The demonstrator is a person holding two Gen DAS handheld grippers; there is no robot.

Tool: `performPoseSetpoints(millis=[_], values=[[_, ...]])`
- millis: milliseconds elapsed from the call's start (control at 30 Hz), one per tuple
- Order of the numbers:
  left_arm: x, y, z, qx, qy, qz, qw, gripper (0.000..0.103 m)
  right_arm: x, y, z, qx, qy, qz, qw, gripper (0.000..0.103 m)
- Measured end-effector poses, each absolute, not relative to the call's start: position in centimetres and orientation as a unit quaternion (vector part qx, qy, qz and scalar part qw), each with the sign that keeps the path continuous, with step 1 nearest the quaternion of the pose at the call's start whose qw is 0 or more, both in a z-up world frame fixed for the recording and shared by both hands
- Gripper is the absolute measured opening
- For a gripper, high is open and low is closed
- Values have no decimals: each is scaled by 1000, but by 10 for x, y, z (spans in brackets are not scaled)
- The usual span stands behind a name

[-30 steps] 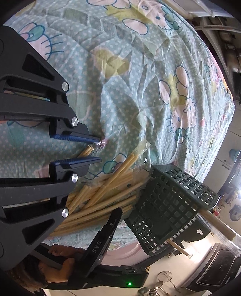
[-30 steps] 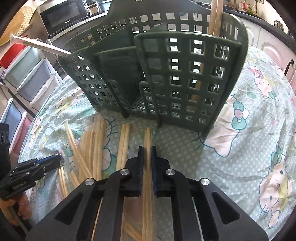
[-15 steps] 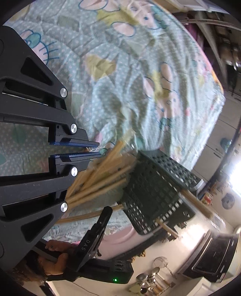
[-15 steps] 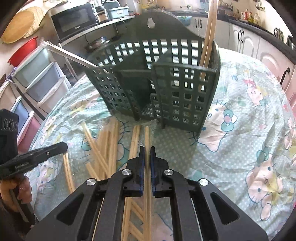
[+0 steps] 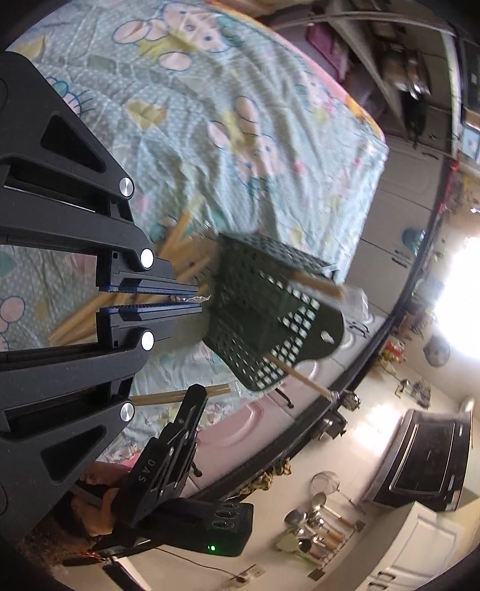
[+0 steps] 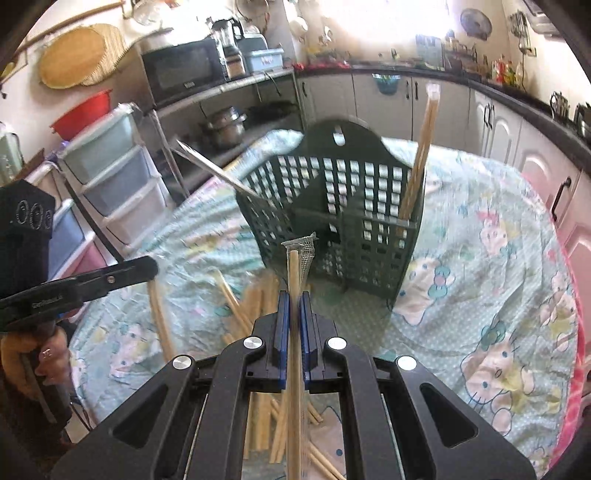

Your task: Organize utensils

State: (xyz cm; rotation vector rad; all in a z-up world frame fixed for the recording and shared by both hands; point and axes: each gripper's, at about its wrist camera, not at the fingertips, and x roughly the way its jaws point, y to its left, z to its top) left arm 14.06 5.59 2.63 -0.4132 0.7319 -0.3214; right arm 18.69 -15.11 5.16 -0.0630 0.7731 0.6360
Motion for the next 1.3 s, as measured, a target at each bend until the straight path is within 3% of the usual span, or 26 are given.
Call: performPoseSetpoints(millis=[533, 1300], values=[[150, 19, 94, -157, 302, -208, 917, 2, 153, -163, 126, -38, 256, 302, 918, 6], [181, -6, 182, -109, 226, -229, 940, 1, 167, -195, 184, 16, 151, 270, 951, 6]])
